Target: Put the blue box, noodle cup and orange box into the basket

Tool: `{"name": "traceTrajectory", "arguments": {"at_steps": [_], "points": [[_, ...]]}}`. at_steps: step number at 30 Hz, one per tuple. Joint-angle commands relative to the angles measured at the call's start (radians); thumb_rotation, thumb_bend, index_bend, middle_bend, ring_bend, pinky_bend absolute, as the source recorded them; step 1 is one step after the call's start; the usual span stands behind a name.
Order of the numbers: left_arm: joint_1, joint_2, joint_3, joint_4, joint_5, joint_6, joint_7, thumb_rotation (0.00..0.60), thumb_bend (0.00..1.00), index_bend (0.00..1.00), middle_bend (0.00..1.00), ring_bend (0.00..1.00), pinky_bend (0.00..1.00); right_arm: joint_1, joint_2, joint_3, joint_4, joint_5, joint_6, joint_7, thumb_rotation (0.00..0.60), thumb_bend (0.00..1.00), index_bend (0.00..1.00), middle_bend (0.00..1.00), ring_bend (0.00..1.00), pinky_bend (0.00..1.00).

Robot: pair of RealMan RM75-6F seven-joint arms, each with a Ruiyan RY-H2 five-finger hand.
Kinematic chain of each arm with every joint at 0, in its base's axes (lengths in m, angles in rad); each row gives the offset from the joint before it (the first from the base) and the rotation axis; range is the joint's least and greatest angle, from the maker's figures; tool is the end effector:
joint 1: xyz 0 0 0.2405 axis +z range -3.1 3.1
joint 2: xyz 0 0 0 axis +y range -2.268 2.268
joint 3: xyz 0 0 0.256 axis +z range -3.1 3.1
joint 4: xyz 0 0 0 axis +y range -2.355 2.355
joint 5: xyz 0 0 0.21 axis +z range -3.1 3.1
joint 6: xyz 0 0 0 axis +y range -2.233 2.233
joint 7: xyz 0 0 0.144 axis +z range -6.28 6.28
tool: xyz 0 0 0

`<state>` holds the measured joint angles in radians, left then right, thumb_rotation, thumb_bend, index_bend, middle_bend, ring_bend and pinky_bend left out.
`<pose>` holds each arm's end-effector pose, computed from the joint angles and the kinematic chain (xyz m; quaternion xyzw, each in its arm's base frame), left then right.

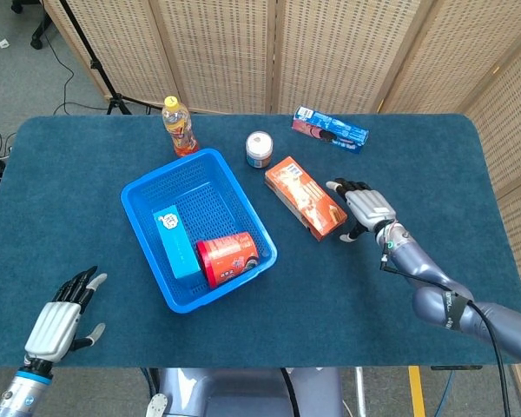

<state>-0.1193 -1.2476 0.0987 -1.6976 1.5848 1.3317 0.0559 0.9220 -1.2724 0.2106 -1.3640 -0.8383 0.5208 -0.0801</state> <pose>-0.2767 0.1494 0.0701 -0.6587 -0.4779 -0.3655 0.4517 -0.1734 -0.4249 0.0632 0.7110 -0.4983 0.2873 0.4045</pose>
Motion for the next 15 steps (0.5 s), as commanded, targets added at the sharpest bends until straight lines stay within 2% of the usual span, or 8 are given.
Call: {"name": "traceTrajectory", "arguments": {"at_steps": [1,7,15], "points": [[-0.001,-0.001,0.001,0.0,0.002,-0.001,0.0,0.6,0.3,0.08,0.0,0.0,0.13,0.016,-0.008,-0.015,0.009,0.027,-0.003,-0.011,0.6,0.16,0.0,0.0,0.0,0.02],[-0.003,-0.003,0.004,-0.001,0.006,-0.003,0.0,0.6,0.31,0.08,0.0,0.0,0.13,0.045,-0.014,-0.046,0.022,0.075,-0.032,-0.028,0.6,0.16,0.0,0.0,0.0,0.02],[-0.003,-0.005,0.008,-0.002,0.011,-0.002,0.007,0.6,0.31,0.08,0.0,0.0,0.13,0.029,-0.044,-0.028,0.059,-0.01,-0.069,0.055,0.6,0.16,0.0,0.0,0.0,0.02]]}}
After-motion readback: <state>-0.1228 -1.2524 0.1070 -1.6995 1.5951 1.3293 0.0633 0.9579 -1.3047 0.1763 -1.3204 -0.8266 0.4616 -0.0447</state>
